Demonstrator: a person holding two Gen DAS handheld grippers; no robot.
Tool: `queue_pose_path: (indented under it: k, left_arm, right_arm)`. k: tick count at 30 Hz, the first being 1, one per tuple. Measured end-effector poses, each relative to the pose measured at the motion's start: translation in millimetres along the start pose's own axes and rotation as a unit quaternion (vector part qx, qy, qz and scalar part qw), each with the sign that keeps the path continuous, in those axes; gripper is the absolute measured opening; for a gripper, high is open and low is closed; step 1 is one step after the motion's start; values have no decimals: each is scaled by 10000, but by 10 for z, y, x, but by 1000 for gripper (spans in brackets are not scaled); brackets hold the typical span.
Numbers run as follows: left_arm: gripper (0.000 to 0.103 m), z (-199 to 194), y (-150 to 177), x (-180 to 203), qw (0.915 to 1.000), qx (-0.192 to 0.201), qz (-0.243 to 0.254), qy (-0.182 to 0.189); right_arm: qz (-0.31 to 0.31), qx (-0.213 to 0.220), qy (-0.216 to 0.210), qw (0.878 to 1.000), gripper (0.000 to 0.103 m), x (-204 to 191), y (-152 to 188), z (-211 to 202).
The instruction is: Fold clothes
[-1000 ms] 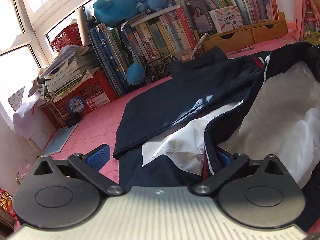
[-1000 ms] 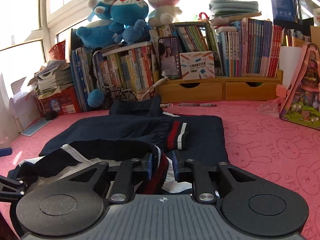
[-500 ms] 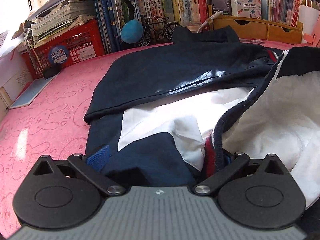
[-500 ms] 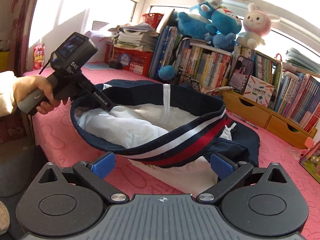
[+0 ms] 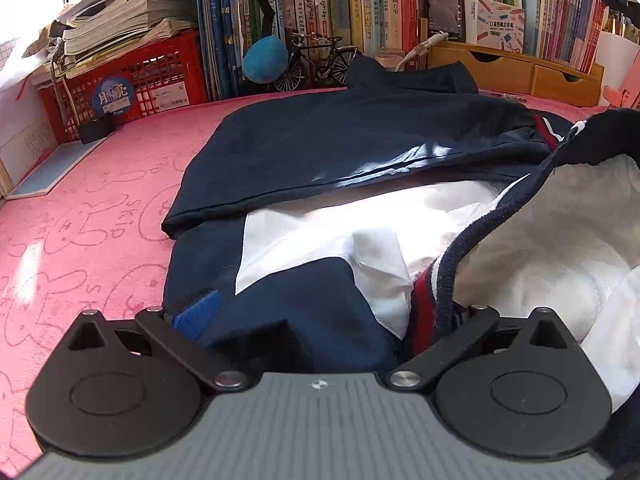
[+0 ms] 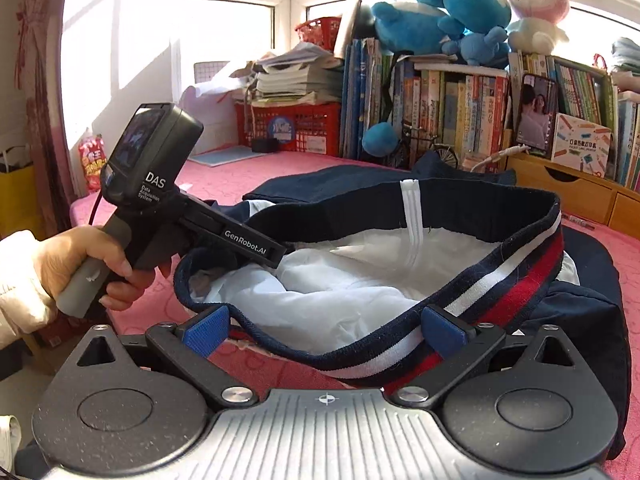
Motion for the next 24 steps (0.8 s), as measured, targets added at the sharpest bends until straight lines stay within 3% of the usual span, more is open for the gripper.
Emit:
queue_pose_path:
  k: [6, 9, 11, 17, 22, 24]
  left_arm:
    - [103, -101, -35, -60, 9999, -100, -59, -99]
    - [103, -461, -173, -128, 9990, 432, 92, -82]
    - [103, -632, -207, -123, 9977, 577, 351, -32]
    - [103, -548, 35, 24, 9936, 334, 1037, -293]
    - [103, -410, 115, 95, 9936, 209, 1042, -375]
    - [103, -371, 114, 76, 9944, 154, 975, -384]
  right_arm:
    - [456, 51, 21, 9989, 103, 186, -184, 219]
    - [615, -18, 79, 9981, 103, 299, -215, 385]
    - [743, -75, 101, 9972, 103, 382, -224, 508]
    - [1226, -331, 235, 9916, 103, 616, -203, 840]
    - [1596, -378, 125, 9864, 103, 741, -279, 941]
    - [1430, -412, -56, 9889, 103, 704, -286, 843]
Point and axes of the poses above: each gripper's, at about its wrist camera, not at the fingertips, and z roughly the way its jaws point, x to its right, y to its underside, the point moved 9 cm from there along z, roughly the way its jaws point, and after that the axes turned 6 degrees about -z, right-handed, at the moved point
